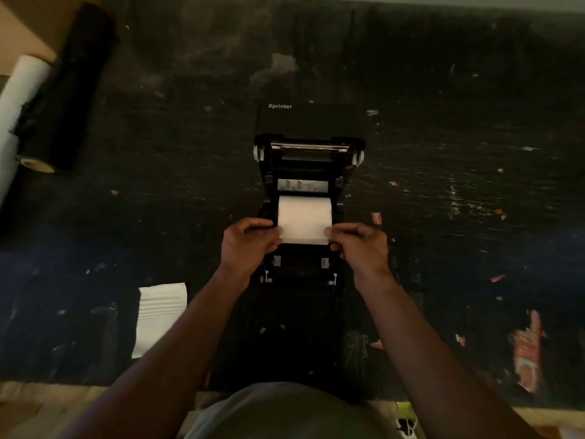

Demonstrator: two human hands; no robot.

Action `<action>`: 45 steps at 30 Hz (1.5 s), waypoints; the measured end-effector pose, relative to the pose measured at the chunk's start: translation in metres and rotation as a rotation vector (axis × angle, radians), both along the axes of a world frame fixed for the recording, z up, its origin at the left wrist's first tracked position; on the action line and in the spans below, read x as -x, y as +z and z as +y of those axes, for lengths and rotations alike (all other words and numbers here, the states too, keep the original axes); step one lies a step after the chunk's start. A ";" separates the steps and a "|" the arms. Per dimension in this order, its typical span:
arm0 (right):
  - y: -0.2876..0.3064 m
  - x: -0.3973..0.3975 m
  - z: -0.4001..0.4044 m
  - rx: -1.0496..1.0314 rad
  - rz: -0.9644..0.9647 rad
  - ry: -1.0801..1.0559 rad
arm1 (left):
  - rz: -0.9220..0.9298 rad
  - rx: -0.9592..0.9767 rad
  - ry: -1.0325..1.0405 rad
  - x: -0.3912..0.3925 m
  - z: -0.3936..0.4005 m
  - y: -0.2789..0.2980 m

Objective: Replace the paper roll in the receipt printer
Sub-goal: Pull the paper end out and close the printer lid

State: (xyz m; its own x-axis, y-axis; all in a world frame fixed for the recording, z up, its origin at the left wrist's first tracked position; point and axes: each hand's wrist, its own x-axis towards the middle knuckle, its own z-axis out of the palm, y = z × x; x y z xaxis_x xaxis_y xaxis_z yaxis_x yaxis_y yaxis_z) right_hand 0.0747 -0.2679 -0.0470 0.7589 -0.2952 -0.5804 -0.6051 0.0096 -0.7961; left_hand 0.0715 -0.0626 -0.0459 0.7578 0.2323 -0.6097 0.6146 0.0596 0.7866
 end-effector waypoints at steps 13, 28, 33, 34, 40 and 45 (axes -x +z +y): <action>-0.027 0.008 -0.010 0.253 0.053 0.282 | 0.009 -0.208 -0.311 0.008 0.013 -0.019; -0.025 -0.010 -0.020 0.364 0.138 0.564 | -0.055 -0.629 -0.823 -0.021 0.025 -0.015; -0.024 -0.016 -0.022 0.439 0.140 0.677 | 0.007 -0.666 -0.920 -0.032 0.023 -0.017; -0.024 -0.017 -0.023 0.453 0.134 0.705 | 0.024 -0.685 -0.928 -0.033 0.021 -0.018; -0.009 0.010 -0.017 0.735 -0.239 0.705 | 0.161 -0.811 -1.057 -0.054 0.009 -0.009; -0.011 0.051 0.008 0.909 -0.572 0.963 | 0.252 -0.819 -1.149 -0.067 0.000 -0.002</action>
